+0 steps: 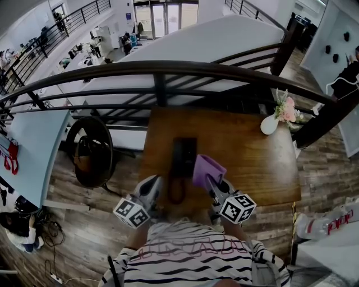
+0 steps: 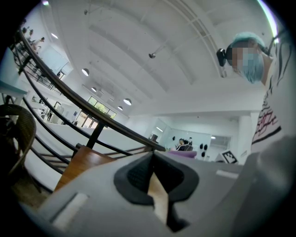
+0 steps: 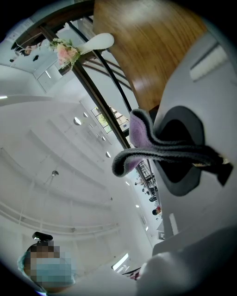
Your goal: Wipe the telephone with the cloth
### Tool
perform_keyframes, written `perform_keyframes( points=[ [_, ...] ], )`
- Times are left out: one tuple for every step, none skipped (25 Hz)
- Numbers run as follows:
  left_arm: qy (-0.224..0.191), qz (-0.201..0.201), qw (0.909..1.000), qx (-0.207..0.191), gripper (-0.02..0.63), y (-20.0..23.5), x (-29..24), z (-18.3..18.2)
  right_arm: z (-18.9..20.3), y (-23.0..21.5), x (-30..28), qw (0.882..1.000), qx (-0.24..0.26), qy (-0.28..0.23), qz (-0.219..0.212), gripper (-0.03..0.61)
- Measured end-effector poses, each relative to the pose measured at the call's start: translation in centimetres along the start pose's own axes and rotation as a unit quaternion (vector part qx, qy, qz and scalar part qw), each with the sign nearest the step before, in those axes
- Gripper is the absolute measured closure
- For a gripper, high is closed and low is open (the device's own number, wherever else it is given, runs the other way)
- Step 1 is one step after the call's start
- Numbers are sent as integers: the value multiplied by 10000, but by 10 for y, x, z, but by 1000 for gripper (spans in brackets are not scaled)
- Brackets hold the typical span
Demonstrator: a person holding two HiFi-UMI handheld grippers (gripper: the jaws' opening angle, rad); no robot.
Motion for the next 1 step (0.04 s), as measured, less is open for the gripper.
perform_keyframes(
  points=[
    [-4, 10, 10000, -9, 612, 1, 0, 0, 0, 0, -1, 10000, 1, -1, -3, 545]
  ],
)
Point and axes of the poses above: the fingertips, and each gripper's own axes: x backward along the fingers, y to its left, z out of its underside, the point moved 6 cm from there along x, backward along the fingers, and after that the axes turned 1 degree about -y, right-handed, at the moved point
